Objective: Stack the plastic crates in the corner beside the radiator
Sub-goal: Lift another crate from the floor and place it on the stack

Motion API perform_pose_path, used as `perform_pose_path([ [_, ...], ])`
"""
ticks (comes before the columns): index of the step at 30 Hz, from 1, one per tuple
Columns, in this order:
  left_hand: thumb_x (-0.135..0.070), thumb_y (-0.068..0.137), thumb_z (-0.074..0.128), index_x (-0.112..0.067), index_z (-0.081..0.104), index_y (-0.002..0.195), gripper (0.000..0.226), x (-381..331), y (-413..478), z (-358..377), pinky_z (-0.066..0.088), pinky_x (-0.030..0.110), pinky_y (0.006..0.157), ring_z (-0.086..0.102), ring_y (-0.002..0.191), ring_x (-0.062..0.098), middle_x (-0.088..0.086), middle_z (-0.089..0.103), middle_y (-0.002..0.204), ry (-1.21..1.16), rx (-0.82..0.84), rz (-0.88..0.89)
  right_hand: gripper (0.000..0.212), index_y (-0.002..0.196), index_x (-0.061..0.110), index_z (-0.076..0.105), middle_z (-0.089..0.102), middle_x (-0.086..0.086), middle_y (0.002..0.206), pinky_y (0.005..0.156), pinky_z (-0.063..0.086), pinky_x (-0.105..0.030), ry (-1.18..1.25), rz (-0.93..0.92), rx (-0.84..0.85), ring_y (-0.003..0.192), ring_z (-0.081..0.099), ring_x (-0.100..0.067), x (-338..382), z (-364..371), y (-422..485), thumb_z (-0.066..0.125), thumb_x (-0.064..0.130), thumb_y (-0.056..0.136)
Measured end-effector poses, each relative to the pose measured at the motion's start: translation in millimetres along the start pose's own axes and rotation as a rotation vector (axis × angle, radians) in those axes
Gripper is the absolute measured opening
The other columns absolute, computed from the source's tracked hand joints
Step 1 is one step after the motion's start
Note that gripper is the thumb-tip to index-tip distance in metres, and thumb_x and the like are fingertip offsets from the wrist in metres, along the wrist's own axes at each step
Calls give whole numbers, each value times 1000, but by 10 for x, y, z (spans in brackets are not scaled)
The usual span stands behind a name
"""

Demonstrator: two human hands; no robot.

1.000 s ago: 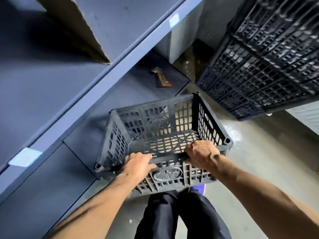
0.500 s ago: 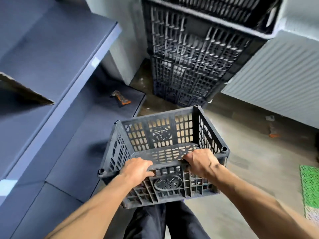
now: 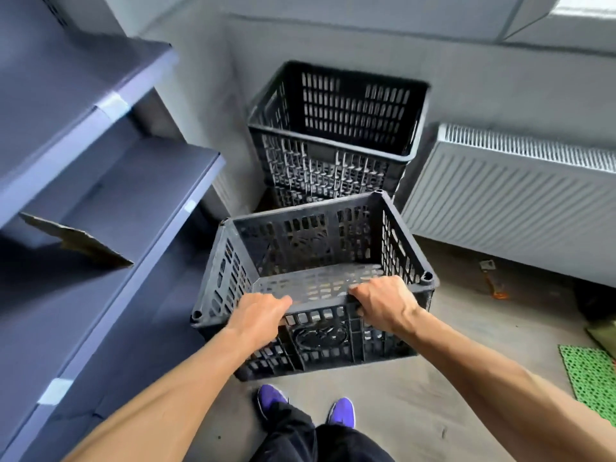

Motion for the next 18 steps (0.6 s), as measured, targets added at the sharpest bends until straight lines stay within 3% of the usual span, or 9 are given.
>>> perform_pose_path([
  [5,1,88,44,-20,47,119,37,122,-208,-445,34,32,54,65,74,25,0,66,80,50,-141,-41,17,108,23,58,70,1,88,71,55,-36,-21,-2,-105,79,67,-25,54,-349,-121,53,27,93],
  [10,-1,87,46,-21,49,113,33,212,-398,-792,38,32,57,66,78,24,-1,68,83,59,-243,-67,17,108,22,58,70,0,89,64,45,-33,-45,9,-198,78,65,-24,127,-711,-300,53,28,93],
  [14,-9,91,46,-19,49,113,25,257,-618,-1058,40,35,62,66,85,27,0,68,92,3,-363,-45,20,108,22,58,70,-1,88,64,46,-33,-63,32,-264,80,66,-27,191,-995,-448,55,30,90],
  [18,-9,91,47,-17,48,105,16,368,-797,-1253,35,33,61,63,81,27,1,62,85,-30,-447,-34,22,110,23,57,71,-1,88,59,41,-30,-115,42,-320,80,68,-26,321,-1247,-573,56,32,89],
])
Point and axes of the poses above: each hand's wrist, its own y-axis towards the middle knuckle, its own z-axis out of the palm, x = y × z, the point moved 7 cm from there along y, towards the middle knuckle
